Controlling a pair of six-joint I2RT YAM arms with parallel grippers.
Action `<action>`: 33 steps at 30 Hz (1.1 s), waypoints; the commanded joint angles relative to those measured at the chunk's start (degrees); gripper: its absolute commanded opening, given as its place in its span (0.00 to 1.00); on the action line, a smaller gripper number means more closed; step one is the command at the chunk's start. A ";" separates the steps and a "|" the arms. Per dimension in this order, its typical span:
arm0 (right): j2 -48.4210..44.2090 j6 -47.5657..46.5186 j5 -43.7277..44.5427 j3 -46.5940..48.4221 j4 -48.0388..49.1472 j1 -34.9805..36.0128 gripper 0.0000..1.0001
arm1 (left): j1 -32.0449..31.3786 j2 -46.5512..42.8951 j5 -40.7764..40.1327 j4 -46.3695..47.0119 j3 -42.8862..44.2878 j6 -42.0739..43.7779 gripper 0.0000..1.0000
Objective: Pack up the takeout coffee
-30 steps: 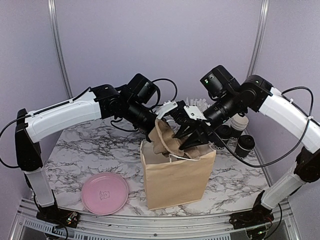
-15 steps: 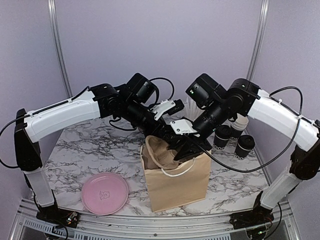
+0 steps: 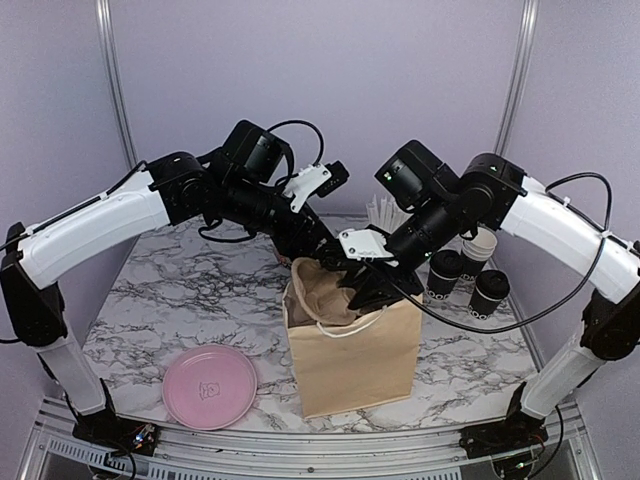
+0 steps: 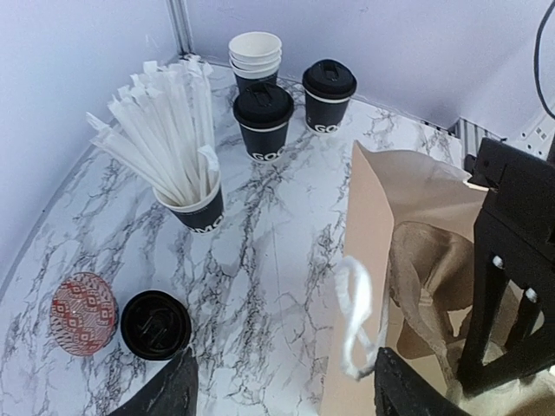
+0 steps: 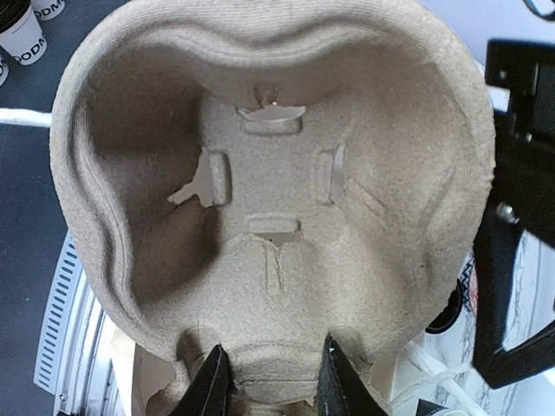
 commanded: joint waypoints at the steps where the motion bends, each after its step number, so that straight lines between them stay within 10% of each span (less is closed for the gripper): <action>1: -0.33 5.71 5.59 2.24 0.19 0.11 0.24 | 0.36 -4.51 -3.70 2.89 -1.13 -1.32 0.70; 33: -2.15 12.99 14.13 0.06 5.08 -1.50 0.26 | 2.40 -18.21 -12.89 7.86 -14.48 -4.38 0.76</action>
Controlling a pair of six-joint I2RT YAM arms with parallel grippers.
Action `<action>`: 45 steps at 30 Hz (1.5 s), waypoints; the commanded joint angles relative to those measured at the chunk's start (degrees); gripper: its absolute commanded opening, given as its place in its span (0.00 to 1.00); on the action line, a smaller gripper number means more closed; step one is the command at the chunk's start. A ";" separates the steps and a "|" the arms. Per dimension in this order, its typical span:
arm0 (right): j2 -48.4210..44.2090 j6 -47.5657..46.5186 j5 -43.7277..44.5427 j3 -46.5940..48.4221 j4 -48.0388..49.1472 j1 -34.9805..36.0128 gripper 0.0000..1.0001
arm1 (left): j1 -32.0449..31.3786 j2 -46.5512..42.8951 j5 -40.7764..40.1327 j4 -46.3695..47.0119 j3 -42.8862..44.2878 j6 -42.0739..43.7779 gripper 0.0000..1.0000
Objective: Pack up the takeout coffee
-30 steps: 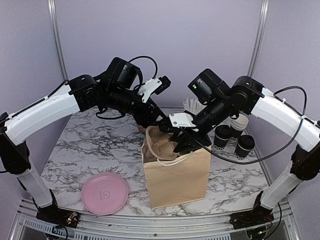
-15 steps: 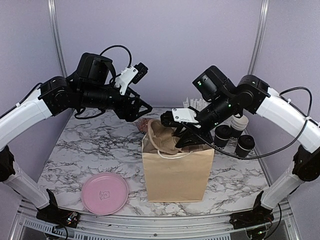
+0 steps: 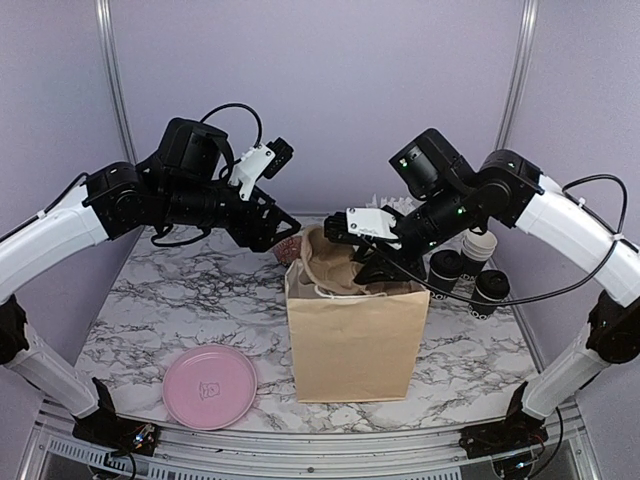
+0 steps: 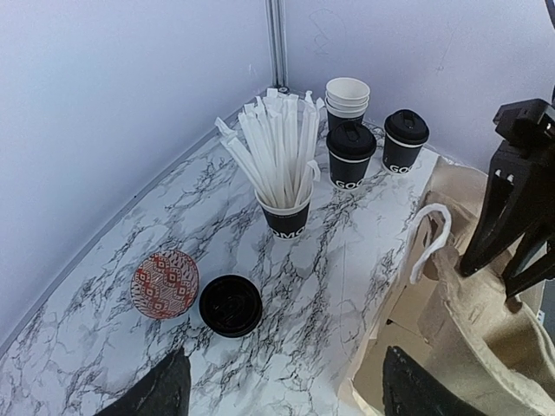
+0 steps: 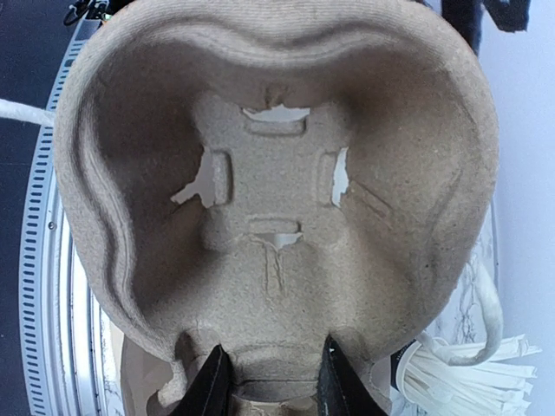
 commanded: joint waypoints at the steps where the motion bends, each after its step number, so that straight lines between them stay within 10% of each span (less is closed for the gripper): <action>1: 0.71 2.63 3.04 -0.38 1.71 -1.09 0.26 | 0.30 -2.53 -0.96 1.53 -1.46 -0.56 0.76; 14: 2.37 2.88 1.30 -3.07 -0.30 -2.28 0.26 | 1.44 -5.20 -2.81 2.34 -3.86 0.26 0.77; 22: 3.52 2.15 1.06 -3.95 -2.06 -3.57 0.27 | 1.23 -6.57 14.93 5.76 -6.09 2.06 0.74; 45: 3.05 -10.99 3.69 -7.71 -13.40 -1.49 0.28 | 1.43 -12.68 3.51 7.75 -13.34 1.44 0.76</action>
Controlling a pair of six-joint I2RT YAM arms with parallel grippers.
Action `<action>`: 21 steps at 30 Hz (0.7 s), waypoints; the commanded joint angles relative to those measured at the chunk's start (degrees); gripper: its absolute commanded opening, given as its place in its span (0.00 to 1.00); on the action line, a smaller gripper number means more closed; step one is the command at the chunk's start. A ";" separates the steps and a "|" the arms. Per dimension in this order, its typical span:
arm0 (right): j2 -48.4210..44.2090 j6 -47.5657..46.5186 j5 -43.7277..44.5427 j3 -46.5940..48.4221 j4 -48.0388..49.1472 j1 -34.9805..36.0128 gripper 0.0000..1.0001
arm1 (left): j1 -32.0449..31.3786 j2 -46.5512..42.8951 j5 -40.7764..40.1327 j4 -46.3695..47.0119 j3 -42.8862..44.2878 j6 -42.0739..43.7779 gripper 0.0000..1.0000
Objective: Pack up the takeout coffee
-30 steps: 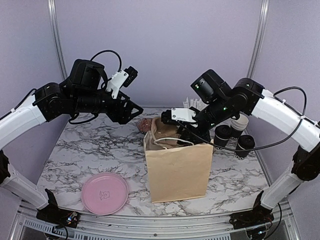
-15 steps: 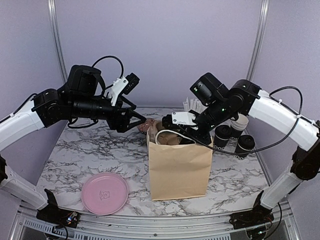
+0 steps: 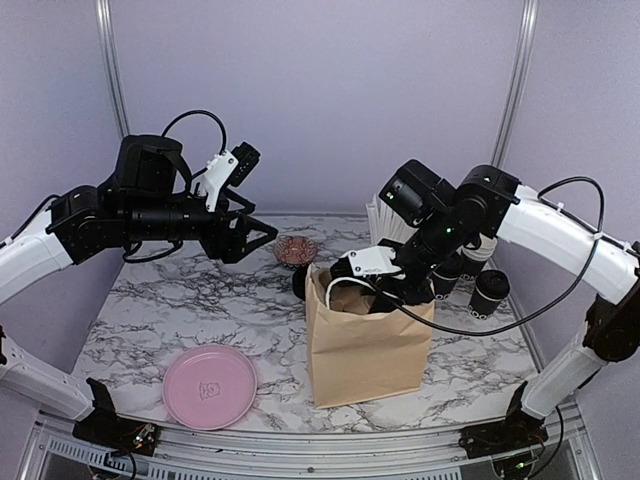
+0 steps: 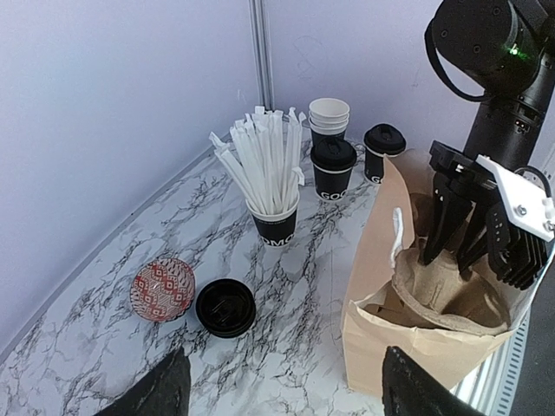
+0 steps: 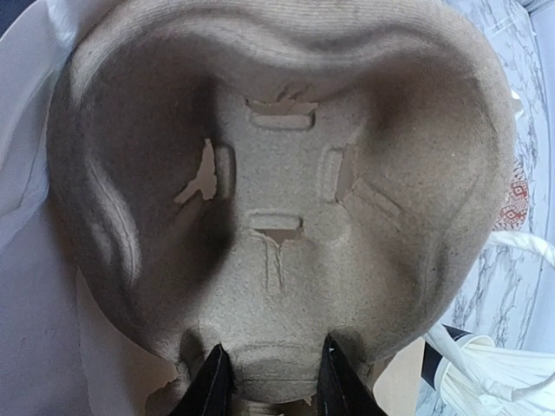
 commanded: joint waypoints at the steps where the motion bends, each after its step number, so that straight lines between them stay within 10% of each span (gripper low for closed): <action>1: 1.29 -1.51 4.86 -0.65 -7.47 0.29 0.28 | 0.15 -0.98 -0.50 1.57 -1.15 -0.18 0.76; 12: 1.37 -2.73 6.76 14.29 -8.27 0.30 0.28 | -1.17 -2.49 9.44 5.97 -5.54 -1.39 0.75; 21: 1.44 -1.17 6.68 11.55 -8.27 -0.96 0.27 | -15.13 -3.63 5.86 20.87 -9.86 4.61 0.67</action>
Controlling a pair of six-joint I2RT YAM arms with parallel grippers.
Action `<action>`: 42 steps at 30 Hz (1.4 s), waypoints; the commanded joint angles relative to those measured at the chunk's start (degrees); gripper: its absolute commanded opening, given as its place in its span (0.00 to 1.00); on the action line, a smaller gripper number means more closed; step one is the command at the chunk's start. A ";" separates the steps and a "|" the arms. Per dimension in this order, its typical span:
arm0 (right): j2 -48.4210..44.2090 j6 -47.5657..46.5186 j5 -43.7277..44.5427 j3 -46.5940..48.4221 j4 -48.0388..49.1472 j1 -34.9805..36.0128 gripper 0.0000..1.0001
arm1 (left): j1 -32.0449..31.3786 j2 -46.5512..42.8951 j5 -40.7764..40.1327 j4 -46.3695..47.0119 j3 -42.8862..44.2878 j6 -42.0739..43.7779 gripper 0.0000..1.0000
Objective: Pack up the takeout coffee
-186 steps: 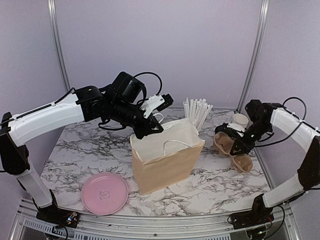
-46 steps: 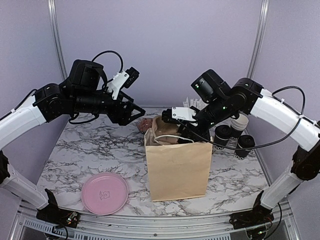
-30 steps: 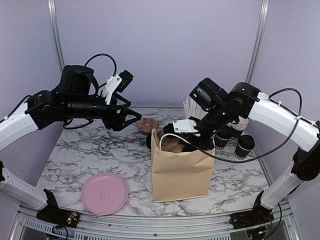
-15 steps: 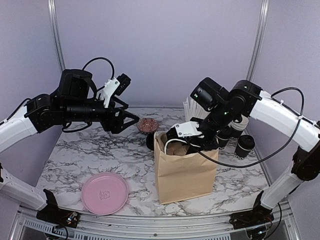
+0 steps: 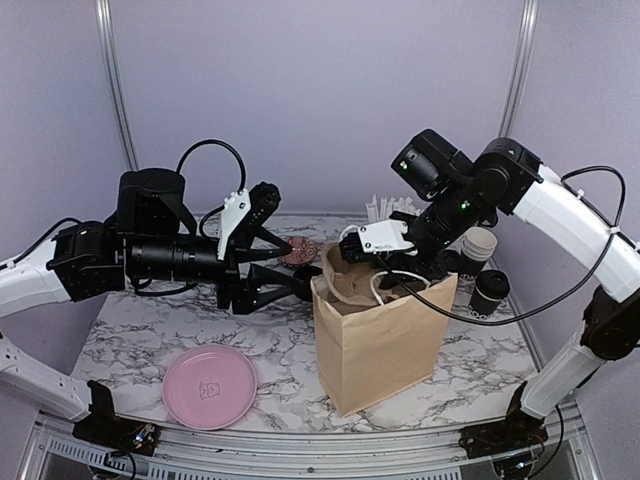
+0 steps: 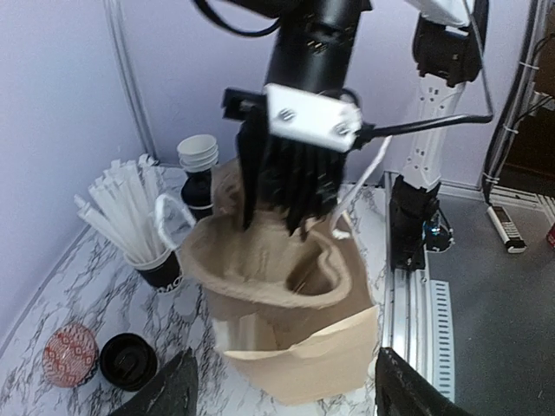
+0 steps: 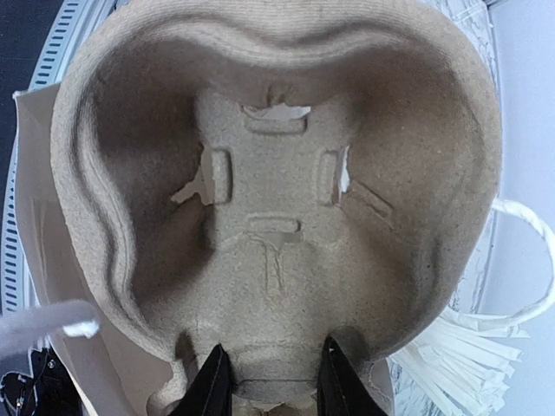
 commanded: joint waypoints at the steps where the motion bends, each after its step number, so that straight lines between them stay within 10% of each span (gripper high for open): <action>1: 0.46 0.98 0.74 -0.03 -1.15 -1.29 0.27 | -6.22 0.45 -3.90 11.24 -0.35 4.03 0.67; 15: -2.28 1.19 -1.08 0.56 -1.15 -3.71 0.26 | -14.53 15.01 -26.69 27.59 0.98 9.47 0.67; 42: -1.85 2.12 1.53 -1.08 -1.06 -5.48 0.26 | -14.56 21.55 -17.98 30.85 5.05 7.98 0.18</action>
